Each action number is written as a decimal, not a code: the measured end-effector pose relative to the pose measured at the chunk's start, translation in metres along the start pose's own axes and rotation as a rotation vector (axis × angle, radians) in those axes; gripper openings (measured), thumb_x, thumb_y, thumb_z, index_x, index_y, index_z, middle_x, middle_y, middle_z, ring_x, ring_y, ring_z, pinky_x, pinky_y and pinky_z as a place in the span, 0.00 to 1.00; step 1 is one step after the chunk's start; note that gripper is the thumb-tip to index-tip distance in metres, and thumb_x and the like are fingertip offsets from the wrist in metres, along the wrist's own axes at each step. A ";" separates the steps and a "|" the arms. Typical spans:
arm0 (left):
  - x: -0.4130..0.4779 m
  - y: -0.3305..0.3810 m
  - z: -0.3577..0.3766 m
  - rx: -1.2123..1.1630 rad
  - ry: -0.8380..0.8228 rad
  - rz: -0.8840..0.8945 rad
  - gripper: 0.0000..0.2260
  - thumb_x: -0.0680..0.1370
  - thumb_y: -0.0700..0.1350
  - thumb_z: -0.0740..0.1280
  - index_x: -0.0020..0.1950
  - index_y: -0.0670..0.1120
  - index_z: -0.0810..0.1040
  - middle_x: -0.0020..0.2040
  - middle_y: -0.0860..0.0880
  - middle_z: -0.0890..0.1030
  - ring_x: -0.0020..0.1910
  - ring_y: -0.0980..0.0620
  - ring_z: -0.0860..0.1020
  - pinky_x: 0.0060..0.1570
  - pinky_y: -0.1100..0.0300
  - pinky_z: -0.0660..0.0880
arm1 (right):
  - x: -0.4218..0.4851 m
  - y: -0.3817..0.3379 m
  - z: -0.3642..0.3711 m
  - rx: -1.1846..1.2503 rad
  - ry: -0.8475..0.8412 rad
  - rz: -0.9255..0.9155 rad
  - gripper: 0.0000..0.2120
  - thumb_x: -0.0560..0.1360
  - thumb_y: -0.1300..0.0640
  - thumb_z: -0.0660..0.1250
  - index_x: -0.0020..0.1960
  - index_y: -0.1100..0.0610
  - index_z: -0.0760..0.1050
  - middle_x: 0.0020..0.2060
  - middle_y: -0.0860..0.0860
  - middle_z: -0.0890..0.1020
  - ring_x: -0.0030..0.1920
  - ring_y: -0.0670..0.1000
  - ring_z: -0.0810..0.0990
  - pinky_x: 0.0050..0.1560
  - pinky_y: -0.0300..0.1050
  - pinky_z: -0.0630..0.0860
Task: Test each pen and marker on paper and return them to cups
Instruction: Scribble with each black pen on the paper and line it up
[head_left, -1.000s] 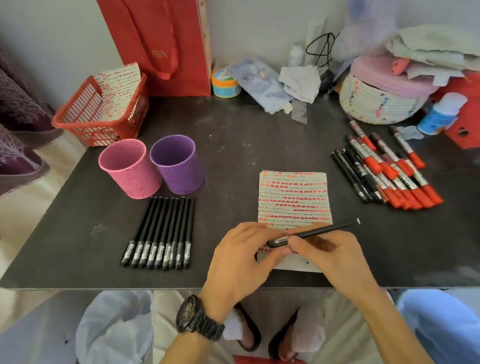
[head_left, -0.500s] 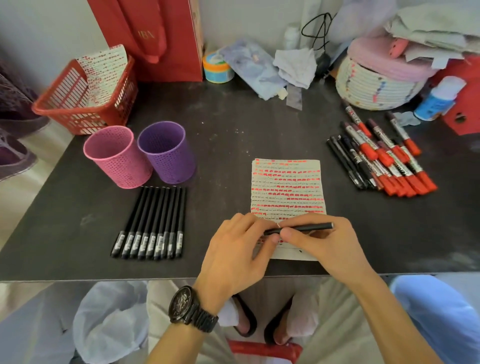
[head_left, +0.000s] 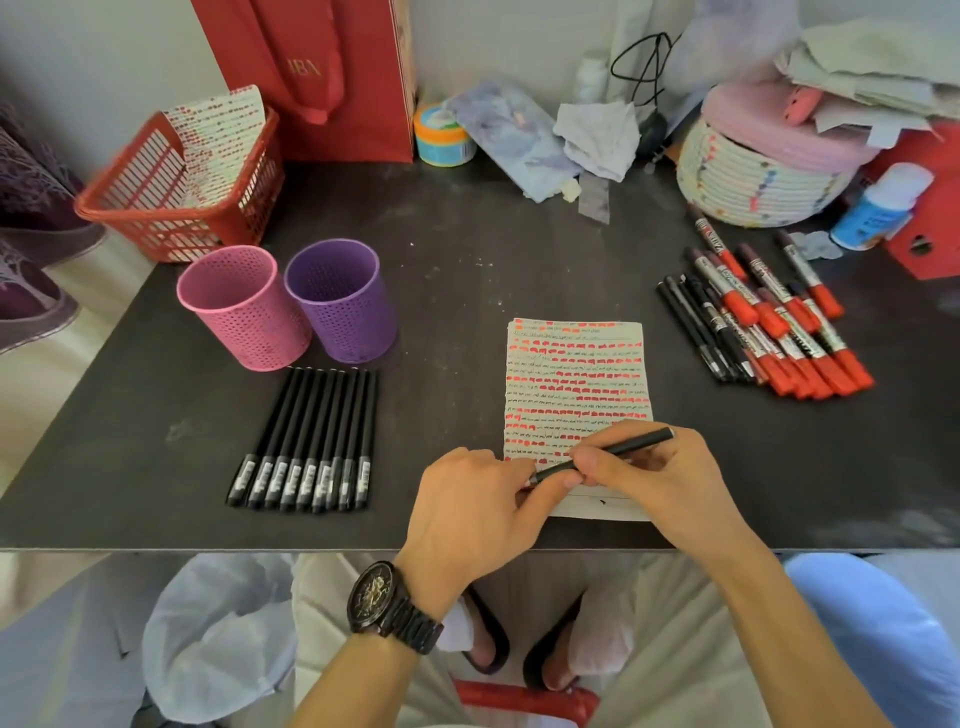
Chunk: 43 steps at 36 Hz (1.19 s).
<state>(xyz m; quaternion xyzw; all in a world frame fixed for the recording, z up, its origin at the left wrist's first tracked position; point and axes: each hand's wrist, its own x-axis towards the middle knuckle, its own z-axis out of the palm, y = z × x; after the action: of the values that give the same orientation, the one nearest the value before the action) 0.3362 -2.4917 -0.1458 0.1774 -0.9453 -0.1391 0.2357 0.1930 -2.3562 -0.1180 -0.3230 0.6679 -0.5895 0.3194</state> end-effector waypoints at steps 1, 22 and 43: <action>0.000 0.000 0.000 -0.003 -0.011 -0.017 0.27 0.81 0.66 0.55 0.28 0.51 0.61 0.21 0.54 0.65 0.20 0.53 0.63 0.25 0.62 0.56 | 0.000 0.000 -0.001 0.003 0.003 -0.004 0.03 0.70 0.52 0.76 0.44 0.49 0.87 0.41 0.51 0.88 0.45 0.49 0.87 0.46 0.37 0.80; -0.001 -0.003 -0.001 -0.185 -0.210 -0.200 0.32 0.70 0.69 0.64 0.72 0.59 0.65 0.70 0.62 0.71 0.63 0.63 0.71 0.66 0.68 0.60 | -0.007 0.011 0.004 0.225 0.413 -0.154 0.12 0.78 0.56 0.63 0.51 0.53 0.85 0.43 0.59 0.87 0.31 0.54 0.80 0.33 0.42 0.77; 0.004 -0.005 0.008 -0.071 -0.168 -0.182 0.32 0.77 0.66 0.61 0.75 0.51 0.65 0.74 0.54 0.72 0.75 0.58 0.67 0.77 0.57 0.53 | 0.010 0.002 0.012 -0.057 0.309 0.041 0.09 0.79 0.52 0.72 0.41 0.52 0.79 0.31 0.55 0.84 0.29 0.53 0.84 0.29 0.40 0.78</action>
<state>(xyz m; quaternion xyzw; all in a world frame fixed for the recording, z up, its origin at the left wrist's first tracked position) 0.3299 -2.4960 -0.1530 0.2414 -0.9363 -0.2078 0.1481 0.1964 -2.3710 -0.1219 -0.2236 0.7321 -0.6062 0.2156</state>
